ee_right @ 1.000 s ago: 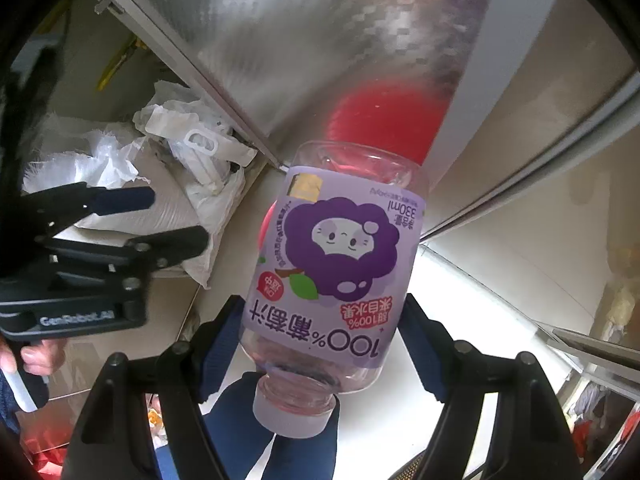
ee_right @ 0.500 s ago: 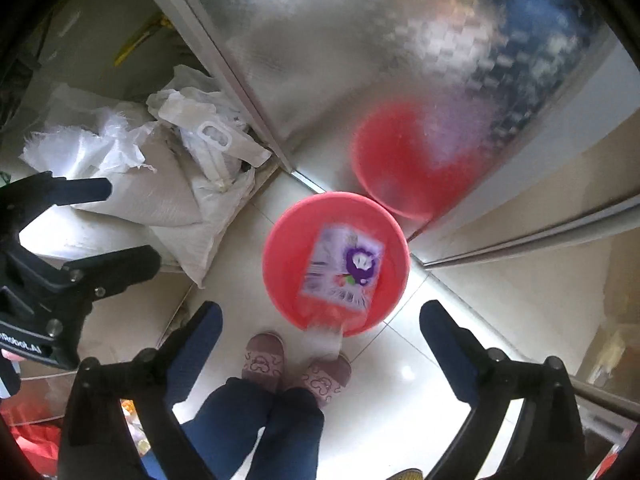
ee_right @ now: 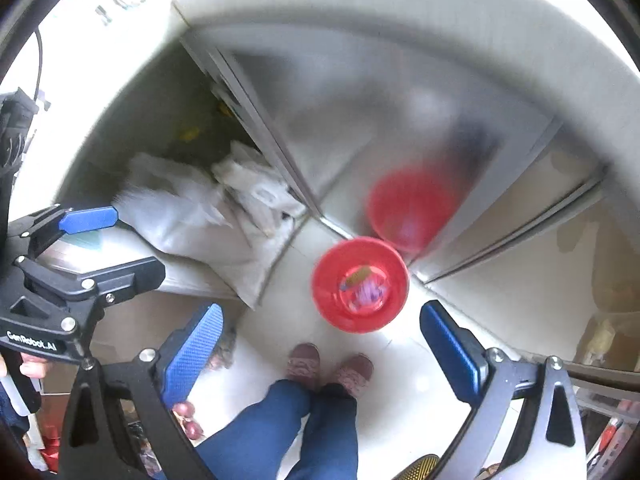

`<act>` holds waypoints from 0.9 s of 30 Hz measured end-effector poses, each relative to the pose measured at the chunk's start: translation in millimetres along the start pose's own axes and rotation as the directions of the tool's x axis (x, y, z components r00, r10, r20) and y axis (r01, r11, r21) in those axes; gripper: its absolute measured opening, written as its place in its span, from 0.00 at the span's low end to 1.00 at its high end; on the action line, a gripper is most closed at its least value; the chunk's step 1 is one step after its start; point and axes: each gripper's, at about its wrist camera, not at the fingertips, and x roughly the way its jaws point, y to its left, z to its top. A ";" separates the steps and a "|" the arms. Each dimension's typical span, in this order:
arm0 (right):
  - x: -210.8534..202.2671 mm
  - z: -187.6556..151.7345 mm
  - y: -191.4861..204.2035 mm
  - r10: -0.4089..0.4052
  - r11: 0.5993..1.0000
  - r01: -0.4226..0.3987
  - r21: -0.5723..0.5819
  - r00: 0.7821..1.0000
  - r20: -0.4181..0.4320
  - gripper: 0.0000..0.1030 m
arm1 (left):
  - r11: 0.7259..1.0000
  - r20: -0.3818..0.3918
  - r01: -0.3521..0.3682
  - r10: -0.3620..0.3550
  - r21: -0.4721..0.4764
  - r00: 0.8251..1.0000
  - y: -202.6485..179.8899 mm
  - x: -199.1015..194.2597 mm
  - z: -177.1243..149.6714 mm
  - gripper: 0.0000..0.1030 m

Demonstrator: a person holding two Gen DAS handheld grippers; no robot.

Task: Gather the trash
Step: 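Raise both tools back toward the counter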

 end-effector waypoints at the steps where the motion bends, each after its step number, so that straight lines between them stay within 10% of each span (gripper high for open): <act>1: -15.9 3.1 3.9 0.000 1.000 0.000 -0.008 1.000 0.015 0.96 | 1.000 0.009 -0.002 0.002 0.004 1.000 0.0 -14.0 1.7 1.00; 12: -132.8 55.7 20.5 -0.019 0.999 0.027 -0.038 0.980 0.198 0.96 | 1.000 0.155 -0.008 0.005 0.018 0.988 -10.9 -133.4 47.0 1.00; 27: -155.3 176.0 22.0 -0.056 0.996 0.075 -0.050 0.949 0.309 0.96 | 0.998 0.278 -0.043 0.028 0.048 0.960 21.3 -174.4 184.5 1.00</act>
